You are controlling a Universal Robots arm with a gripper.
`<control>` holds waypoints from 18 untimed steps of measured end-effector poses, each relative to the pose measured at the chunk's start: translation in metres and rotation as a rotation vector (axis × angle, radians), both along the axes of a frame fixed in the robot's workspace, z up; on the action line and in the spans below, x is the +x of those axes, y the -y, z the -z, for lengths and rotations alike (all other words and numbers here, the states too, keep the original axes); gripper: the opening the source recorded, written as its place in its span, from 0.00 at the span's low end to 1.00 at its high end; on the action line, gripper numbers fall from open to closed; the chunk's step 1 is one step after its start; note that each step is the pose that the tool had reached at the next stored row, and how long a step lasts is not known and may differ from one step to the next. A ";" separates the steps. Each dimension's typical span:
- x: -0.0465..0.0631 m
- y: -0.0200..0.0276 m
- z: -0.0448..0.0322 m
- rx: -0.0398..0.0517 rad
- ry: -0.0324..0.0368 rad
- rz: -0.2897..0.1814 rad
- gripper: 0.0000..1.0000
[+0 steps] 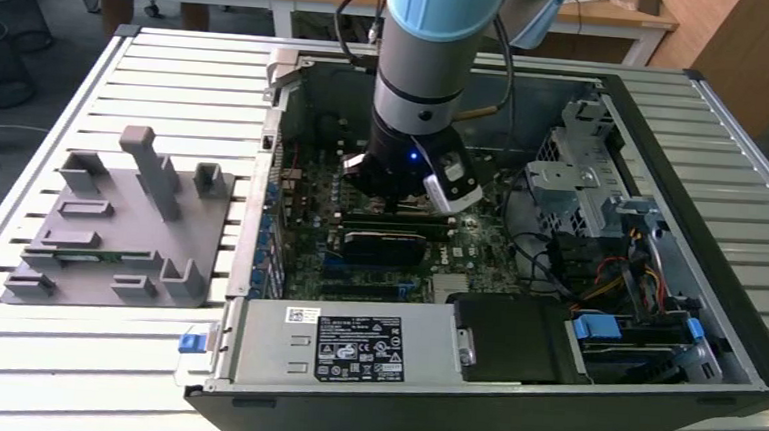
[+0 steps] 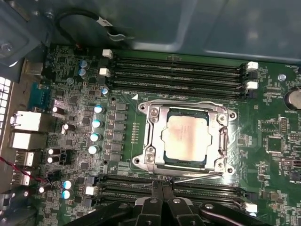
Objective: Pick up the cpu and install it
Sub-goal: 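Install the second cpu locking lever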
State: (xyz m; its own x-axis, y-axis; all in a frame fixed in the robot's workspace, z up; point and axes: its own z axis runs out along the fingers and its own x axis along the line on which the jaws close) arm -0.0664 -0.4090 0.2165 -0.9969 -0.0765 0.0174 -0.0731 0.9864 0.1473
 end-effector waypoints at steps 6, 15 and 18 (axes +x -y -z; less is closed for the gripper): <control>0.000 0.0000 0.0027 0.0011 -0.0001 0.000 0.11; 0.000 0.0000 0.0062 0.0013 0.0000 0.000 0.11; -0.001 0.0001 0.0074 0.0023 -0.0001 0.000 0.11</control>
State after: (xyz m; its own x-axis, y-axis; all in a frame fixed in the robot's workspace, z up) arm -0.0677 -0.4091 0.2091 -0.9969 -0.0764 0.0174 -0.0730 0.9860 0.1496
